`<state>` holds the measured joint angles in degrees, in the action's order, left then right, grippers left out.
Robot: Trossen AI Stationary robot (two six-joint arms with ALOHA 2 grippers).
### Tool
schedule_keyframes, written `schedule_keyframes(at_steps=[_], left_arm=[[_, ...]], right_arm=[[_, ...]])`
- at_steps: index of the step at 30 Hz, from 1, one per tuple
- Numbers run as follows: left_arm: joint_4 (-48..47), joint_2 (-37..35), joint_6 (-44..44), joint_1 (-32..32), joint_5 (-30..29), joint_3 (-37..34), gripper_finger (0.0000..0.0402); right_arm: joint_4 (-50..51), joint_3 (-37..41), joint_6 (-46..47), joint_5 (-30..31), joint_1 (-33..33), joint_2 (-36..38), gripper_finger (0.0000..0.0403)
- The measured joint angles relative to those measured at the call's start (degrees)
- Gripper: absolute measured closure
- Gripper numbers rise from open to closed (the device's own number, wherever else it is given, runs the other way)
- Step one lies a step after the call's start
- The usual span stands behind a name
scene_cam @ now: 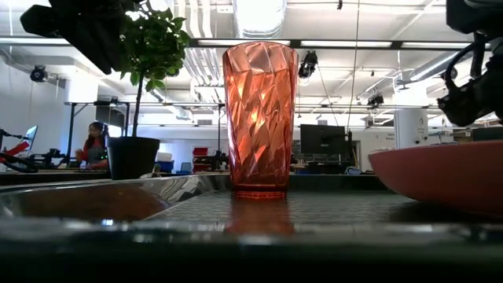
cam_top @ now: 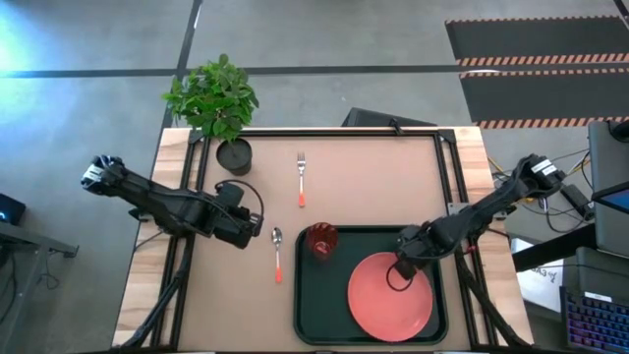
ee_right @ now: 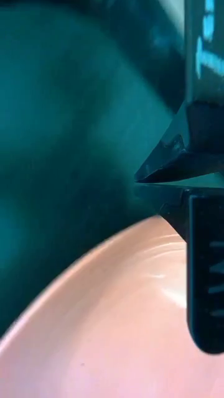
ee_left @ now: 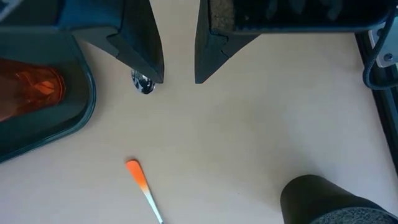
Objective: Pick and place plate/cup/fork/spoon on tray
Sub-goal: Adjust the black tray
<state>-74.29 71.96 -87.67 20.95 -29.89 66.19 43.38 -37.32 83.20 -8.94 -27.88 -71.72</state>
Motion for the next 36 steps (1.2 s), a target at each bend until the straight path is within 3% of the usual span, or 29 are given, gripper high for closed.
schedule_keyframes(at_steps=[6,13,23,29,36], left_arm=[[-0.08,-0.02,0.02,0.00,0.00,-0.02,0.0330],[-0.14,-0.04,0.31,0.00,0.00,-0.02,0.0330],[0.11,-0.07,1.35,0.00,0.04,-0.02,0.0330],[0.23,-0.11,1.52,0.00,0.20,-0.02,0.0330],[0.19,-0.11,1.66,0.00,0.17,-0.02,0.0330]], right_arm=[[-5.23,-0.68,0.77,0.70,0.00,-2.70,0.0394],[-4.55,-2.44,-1.26,3.18,0.15,-2.97,0.0394],[22.99,-2.47,0.89,2.56,0.15,6.05,0.0394],[23.25,-2.43,3.05,3.66,-0.04,12.13,0.0394],[23.41,-2.38,4.40,4.54,-2.79,9.79,0.0394]])
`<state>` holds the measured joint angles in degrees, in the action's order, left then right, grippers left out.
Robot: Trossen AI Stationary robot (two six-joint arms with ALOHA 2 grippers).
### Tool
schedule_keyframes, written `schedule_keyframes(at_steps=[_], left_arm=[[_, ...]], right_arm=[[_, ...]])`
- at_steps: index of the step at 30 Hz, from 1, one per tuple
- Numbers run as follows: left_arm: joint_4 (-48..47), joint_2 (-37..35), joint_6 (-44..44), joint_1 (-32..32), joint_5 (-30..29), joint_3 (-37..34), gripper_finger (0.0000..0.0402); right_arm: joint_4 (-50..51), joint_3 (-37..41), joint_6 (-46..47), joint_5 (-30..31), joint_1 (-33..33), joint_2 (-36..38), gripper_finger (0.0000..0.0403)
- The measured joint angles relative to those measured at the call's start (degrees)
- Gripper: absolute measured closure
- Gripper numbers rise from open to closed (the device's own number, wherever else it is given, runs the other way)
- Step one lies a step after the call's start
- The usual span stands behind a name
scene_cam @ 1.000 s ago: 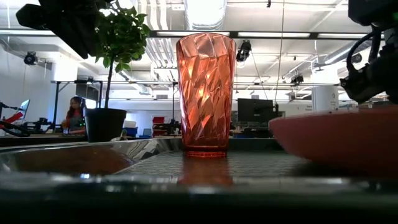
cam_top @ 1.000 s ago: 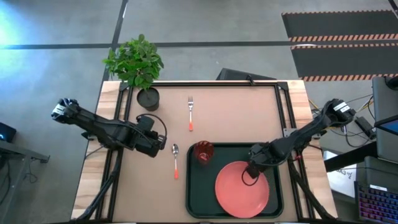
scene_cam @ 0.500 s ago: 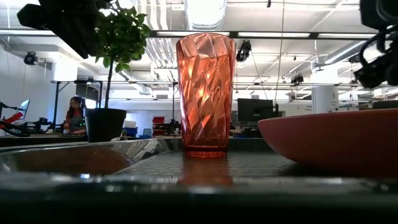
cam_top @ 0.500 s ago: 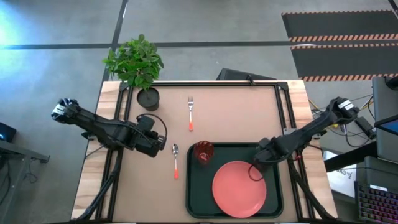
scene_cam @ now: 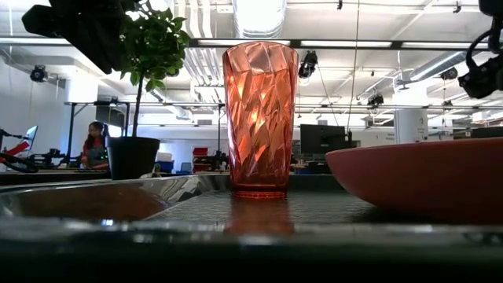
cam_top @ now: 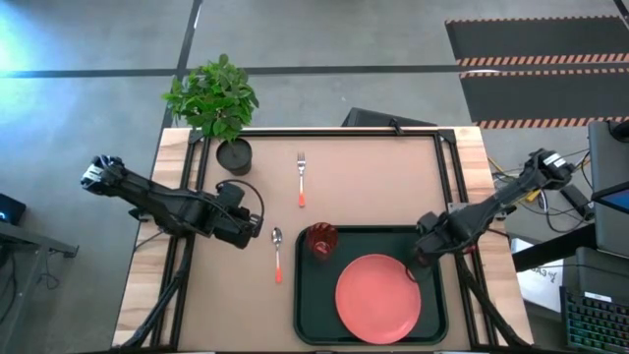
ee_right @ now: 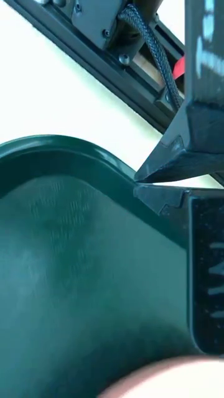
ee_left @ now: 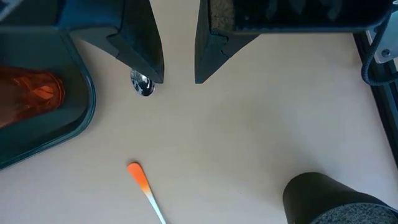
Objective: Pick and place plate/cup/fork/spoon on tray
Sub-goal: Adjust the black tray
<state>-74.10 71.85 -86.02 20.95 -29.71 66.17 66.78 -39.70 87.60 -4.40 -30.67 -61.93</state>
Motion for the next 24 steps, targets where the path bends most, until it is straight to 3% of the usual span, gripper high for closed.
schedule_keyframes(at_steps=[6,24], left_arm=[[0.01,0.00,0.00,0.00,0.00,0.00,0.0330],[0.11,0.00,1.59,0.00,-0.04,0.00,0.0330]], right_arm=[[0.14,0.02,0.78,0.66,-0.05,-4.94,0.0394],[-1.09,0.78,7.80,12.45,7.34,-9.68,0.0394]])
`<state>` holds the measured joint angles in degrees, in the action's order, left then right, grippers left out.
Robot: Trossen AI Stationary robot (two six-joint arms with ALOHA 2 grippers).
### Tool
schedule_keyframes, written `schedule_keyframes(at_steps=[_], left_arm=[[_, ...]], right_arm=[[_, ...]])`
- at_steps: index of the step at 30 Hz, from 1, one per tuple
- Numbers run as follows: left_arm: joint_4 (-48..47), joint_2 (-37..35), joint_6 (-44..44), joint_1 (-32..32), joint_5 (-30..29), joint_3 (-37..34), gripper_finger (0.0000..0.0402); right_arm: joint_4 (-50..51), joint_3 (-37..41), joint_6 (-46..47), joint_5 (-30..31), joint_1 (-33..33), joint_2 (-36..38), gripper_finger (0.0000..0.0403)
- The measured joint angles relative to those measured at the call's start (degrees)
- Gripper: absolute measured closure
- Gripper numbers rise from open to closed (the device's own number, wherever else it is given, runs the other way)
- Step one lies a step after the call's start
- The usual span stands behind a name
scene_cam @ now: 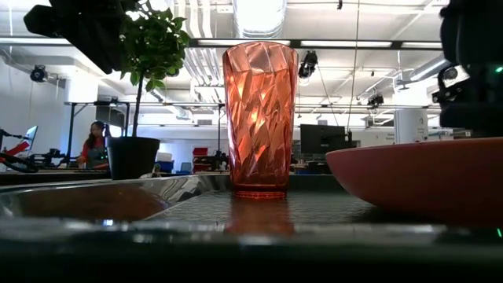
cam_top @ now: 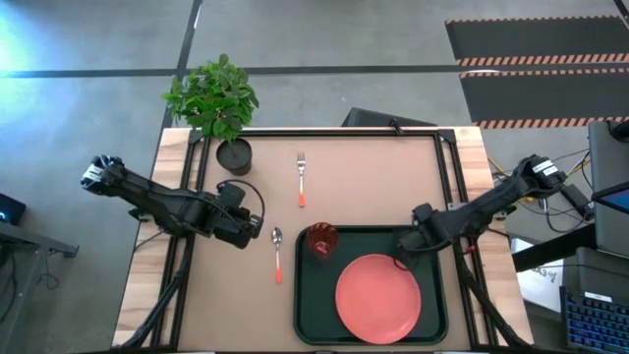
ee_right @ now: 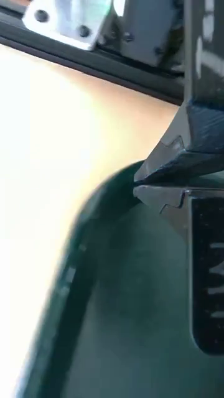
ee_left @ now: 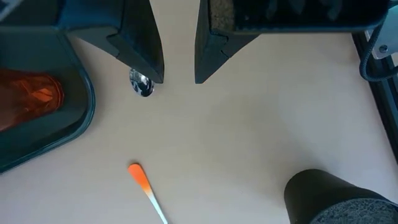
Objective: Pick and place plate/cup/fork/spoon on tray
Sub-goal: Adjust the black tray, then put the orange spoon on the black tray to left of the pink plate
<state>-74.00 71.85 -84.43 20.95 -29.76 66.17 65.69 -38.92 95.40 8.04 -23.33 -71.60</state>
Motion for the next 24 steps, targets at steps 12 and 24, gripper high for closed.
schedule_keyframes(at_steps=[12,24], left_arm=[[-0.02,-0.07,2.85,0.00,-0.24,0.00,0.0330],[-0.04,-0.09,2.76,0.00,-0.22,0.00,0.0330]], right_arm=[[-0.84,0.38,-7.53,3.21,8.45,-2.30,0.0394],[-8.32,-0.44,-22.18,6.46,19.12,-0.87,0.0394]])
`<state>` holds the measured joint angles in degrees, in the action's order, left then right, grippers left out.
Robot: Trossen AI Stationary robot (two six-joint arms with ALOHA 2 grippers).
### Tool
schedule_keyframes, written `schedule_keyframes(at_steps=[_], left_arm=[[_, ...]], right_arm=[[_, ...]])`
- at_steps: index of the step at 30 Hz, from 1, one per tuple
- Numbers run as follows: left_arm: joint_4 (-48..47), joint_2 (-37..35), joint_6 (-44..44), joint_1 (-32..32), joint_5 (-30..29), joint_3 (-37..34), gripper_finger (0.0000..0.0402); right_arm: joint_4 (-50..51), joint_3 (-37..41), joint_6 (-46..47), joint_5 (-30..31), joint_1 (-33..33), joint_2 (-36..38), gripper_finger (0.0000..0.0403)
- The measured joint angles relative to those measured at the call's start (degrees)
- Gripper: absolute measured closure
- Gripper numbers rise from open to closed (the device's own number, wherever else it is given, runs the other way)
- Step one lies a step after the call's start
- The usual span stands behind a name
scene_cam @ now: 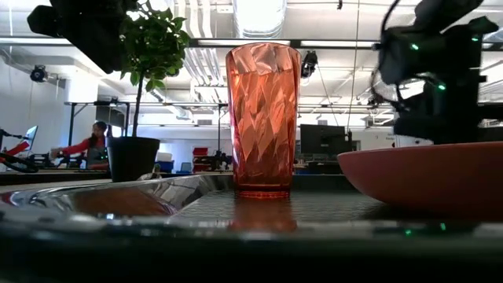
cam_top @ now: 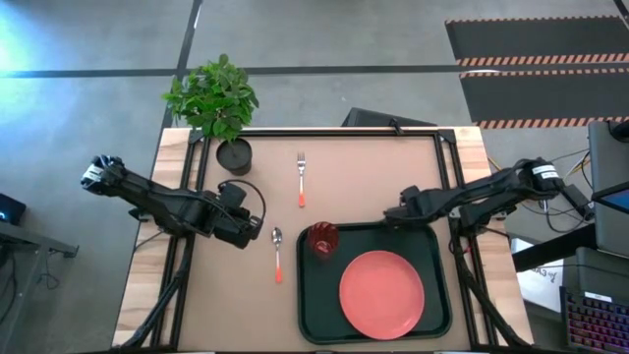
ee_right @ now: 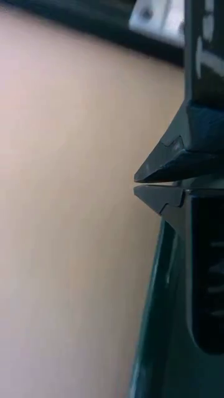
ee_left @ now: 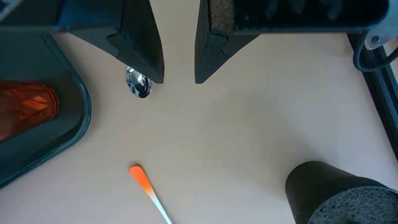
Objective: Pick and place plate/cup/fork/spoon on tray
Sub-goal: Put the orange spoon on the black tray to left of the pink plate
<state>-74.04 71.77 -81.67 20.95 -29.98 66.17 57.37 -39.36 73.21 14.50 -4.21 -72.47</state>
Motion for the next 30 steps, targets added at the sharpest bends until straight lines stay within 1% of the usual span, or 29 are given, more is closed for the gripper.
schedule_keyframes(at_steps=[4,10,14,17,19,20,21,23,26,28,30], left_arm=[[0.00,-0.02,-0.02,0.00,0.02,0.00,0.0330],[0.00,-0.02,-0.02,0.02,-0.19,0.00,0.0330],[-0.04,-0.02,0.05,0.02,-1.28,0.00,0.0330],[-0.07,0.12,2.69,0.00,-2.47,-0.13,0.0330],[0.12,0.39,2.78,-0.17,-1.02,-0.75,0.0330],[0.69,0.57,2.54,-0.24,1.37,-1.22,0.0330],[2.21,0.70,2.49,-0.24,3.63,-1.97,0.0330],[8.65,0.90,2.56,0.24,7.80,-4.31,0.0330],[23.41,1.08,2.60,0.55,12.77,-9.52,0.0330],[34.50,1.53,2.16,0.52,14.75,-13.38,0.0330],[40.45,2.36,-1.39,0.52,15.04,-16.73,0.0330]], right_arm=[[-2.72,-3.19,-7.28,-1.01,1.58,1.32,0.0394],[-3.64,-13.32,-17.59,-0.79,1.83,3.94,0.0394],[-4.16,-20.64,-26.57,2.20,1.94,4.01,0.0389],[-3.92,-25.30,-31.47,3.43,2.77,3.69,0.0374],[-3.73,-28.19,-34.16,3.67,3.48,3.68,0.0360],[-3.79,-29.74,-35.45,3.79,3.71,3.70,0.0353],[-3.85,-31.19,-36.95,3.75,3.88,3.78,0.0347],[-3.63,-34.20,-39.96,3.75,3.94,3.79,0.0333],[-3.20,-38.19,-44.14,3.60,3.87,3.79,0.0316],[-2.51,-40.45,-46.23,3.60,3.87,3.79,0.0308],[-1.03,-42.26,-48.34,3.62,3.87,3.79,0.0305]])
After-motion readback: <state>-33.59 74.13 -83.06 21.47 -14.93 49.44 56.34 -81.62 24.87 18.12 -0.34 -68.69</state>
